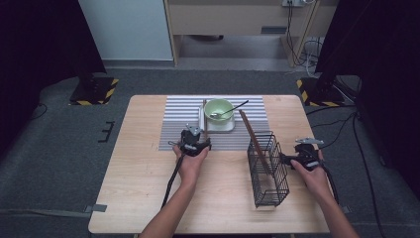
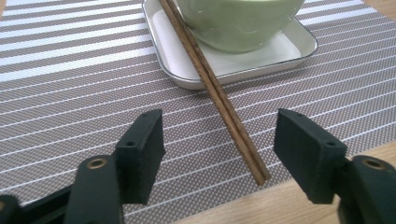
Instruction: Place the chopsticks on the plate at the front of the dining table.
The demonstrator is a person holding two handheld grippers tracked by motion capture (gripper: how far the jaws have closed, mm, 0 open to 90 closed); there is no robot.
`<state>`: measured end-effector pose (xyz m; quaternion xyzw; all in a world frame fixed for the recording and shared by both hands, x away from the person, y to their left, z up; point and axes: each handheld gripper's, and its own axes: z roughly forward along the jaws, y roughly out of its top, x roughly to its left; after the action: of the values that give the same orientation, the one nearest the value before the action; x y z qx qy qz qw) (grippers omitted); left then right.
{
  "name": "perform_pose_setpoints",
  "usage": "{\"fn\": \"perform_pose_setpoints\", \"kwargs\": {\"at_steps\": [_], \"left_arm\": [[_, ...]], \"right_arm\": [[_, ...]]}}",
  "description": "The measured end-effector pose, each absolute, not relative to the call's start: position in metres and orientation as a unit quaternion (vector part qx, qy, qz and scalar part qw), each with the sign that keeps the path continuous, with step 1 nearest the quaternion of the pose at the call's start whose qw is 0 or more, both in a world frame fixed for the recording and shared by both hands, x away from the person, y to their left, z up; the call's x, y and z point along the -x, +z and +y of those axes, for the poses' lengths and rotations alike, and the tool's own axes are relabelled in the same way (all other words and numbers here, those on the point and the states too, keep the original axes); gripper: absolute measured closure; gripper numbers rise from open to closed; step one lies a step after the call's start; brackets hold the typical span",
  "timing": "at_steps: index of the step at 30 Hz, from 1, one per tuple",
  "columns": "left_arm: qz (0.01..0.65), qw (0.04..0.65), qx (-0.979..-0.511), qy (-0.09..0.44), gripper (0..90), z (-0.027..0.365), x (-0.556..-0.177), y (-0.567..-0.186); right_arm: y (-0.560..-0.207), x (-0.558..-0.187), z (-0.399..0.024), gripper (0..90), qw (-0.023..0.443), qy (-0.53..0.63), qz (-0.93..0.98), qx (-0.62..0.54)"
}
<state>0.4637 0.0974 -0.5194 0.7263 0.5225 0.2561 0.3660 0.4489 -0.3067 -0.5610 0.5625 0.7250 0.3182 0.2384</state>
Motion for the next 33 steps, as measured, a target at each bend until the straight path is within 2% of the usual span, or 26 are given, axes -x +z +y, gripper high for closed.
{"fn": "perform_pose_setpoints", "kwargs": {"at_steps": [24, 33], "left_arm": [[0.504, 0.375, -0.747, 0.218, 17.4, 0.116, -0.451, -0.512], [0.497, 0.386, -0.745, 0.220, 16.0, 0.123, -0.445, -0.506]], "right_arm": [[-0.561, -0.450, -0.306, 3.5, 0.238, 0.318, 0.726, -0.561], [-0.561, -0.451, -0.306, 3.5, 0.237, 0.318, 0.727, -0.561]]}}
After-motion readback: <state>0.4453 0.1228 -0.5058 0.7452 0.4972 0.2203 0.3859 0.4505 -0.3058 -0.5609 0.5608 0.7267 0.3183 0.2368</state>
